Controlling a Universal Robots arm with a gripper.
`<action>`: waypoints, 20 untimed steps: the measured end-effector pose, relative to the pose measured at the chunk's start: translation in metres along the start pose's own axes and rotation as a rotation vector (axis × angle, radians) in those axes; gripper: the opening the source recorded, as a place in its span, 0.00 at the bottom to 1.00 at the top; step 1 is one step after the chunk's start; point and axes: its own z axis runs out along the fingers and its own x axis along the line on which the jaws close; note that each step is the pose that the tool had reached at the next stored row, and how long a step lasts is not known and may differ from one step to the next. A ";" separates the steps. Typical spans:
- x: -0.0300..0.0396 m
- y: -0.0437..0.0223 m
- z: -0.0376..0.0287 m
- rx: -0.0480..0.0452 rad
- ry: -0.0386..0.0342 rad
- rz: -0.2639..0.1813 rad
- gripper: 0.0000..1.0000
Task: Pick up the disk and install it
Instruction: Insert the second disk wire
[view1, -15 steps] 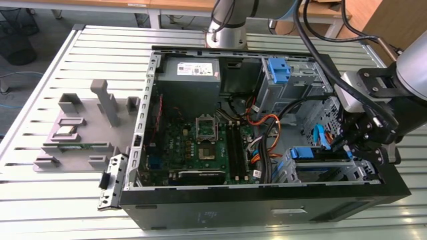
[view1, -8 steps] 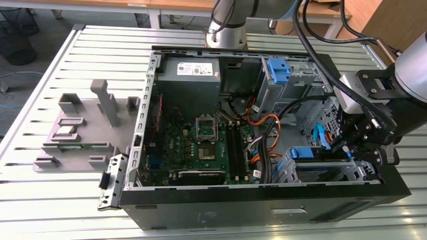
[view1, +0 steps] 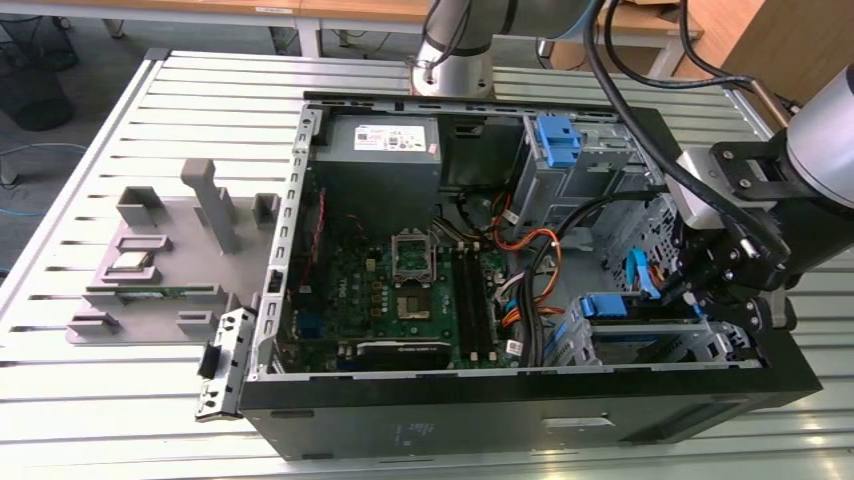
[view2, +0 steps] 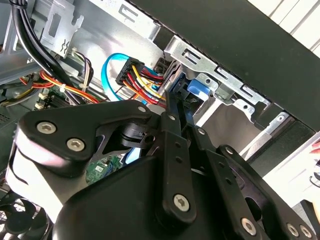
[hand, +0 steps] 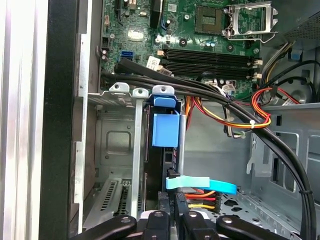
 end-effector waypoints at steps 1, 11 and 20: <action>0.0000 0.0000 0.0003 0.0000 -0.0005 0.000 0.16; 0.0000 0.0000 0.0005 0.0001 -0.0007 0.000 0.23; -0.0013 -0.0002 -0.0111 0.0001 -0.0007 0.000 0.30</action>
